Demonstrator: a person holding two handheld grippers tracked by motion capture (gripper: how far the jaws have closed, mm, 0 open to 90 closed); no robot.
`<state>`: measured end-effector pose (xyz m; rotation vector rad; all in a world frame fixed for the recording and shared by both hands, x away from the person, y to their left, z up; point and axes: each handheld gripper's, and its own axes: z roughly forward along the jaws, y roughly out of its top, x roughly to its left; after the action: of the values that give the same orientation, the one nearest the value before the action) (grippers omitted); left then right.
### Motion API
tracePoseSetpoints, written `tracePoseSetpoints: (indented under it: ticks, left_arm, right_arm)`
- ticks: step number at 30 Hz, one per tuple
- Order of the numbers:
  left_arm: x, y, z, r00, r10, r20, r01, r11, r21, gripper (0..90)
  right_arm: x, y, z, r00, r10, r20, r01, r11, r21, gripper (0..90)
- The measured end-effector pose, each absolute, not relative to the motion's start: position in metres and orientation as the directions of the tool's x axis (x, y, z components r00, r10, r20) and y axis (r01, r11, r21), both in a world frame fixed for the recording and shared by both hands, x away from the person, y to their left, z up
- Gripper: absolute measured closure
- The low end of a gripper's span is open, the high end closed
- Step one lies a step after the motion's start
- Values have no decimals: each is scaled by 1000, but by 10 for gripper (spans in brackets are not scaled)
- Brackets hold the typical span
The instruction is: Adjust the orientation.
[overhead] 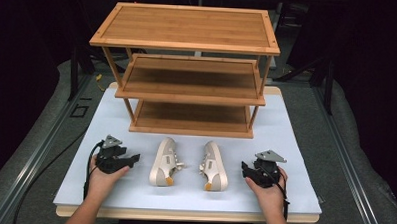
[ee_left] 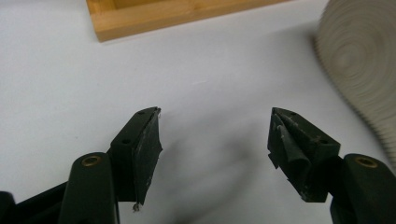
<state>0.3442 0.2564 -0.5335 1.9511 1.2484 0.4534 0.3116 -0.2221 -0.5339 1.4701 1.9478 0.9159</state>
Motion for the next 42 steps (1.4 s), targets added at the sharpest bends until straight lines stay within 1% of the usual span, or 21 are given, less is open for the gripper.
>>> tracePoseSetpoints:
  ticks: [1,2,4,5,7,8,10,11,12,13,17,18,19,21,23,26,30,32,36,41,42]
  left_arm:
    - [342,256,-530,463,880,-107,604,-225,764,348]
    - [339,254,-525,473,873,-120,598,-218,771,375]
    - [338,252,-523,479,869,-123,593,-217,775,381]
    - [336,250,-522,485,866,-122,585,-217,781,382]
    - [330,247,-519,501,857,-119,572,-225,789,391]
    - [330,247,-519,501,857,-119,572,-225,789,395]
    - [325,245,-516,519,846,-123,556,-225,800,405]
    - [325,245,-516,519,846,-123,556,-225,800,414]
    - [321,244,-513,529,840,-117,540,-227,810,428]
    - [319,242,-511,534,837,-118,532,-224,817,438]
    - [312,236,-506,567,813,-131,512,-224,829,452]
    - [308,232,-503,588,799,-127,490,-226,842,488]
    - [308,232,-503,588,799,-127,490,-226,842,511]
    - [304,223,-497,613,782,-111,476,-253,842,538]
    - [301,219,-495,619,779,-102,474,-267,839,551]
    - [300,215,-495,627,771,-111,481,-270,834,553]
    - [299,208,-497,646,755,-114,485,-290,825,546]
    - [298,205,-498,655,748,-105,480,-304,823,530]
    - [299,201,-498,651,751,-107,478,-296,827,523]
    - [298,199,-499,649,755,-98,484,-310,818,549]
    - [297,199,-499,648,755,-97,483,-310,819,577]
  right_arm:
    - [309,-221,-532,-270,963,-7,601,174,780,374]
    - [304,-219,-528,-302,953,6,589,182,787,383]
    - [302,-218,-527,-299,954,-9,585,190,788,393]
    - [301,-217,-526,-334,943,12,575,193,795,407]
    - [295,-214,-522,-369,929,24,549,197,812,448]
    - [294,-213,-520,-374,927,33,549,192,814,463]
    - [289,-210,-516,-344,939,8,549,194,813,479]
    - [288,-210,-515,-385,922,47,534,181,826,481]
    - [285,-207,-512,-328,945,9,544,181,820,487]
    - [284,-206,-511,-349,937,29,534,174,827,493]
    - [277,-202,-505,-333,942,34,528,157,834,478]
    - [271,-198,-503,-327,944,39,533,150,833,460]
    - [271,-198,-503,-327,944,39,533,150,833,460]
    - [264,-196,-501,-311,949,54,531,126,838,459]
    - [261,-197,-500,-307,948,86,533,96,841,457]
    - [258,-197,-501,-303,947,103,531,78,844,450]
    - [262,-194,-508,-317,944,90,526,96,845,445]
    - [264,-192,-509,-354,933,58,503,138,853,441]
    - [265,-190,-510,-371,928,36,490,163,856,440]
    - [268,-189,-513,-368,929,33,495,166,853,439]
    - [269,-191,-514,-371,928,32,493,167,854,438]
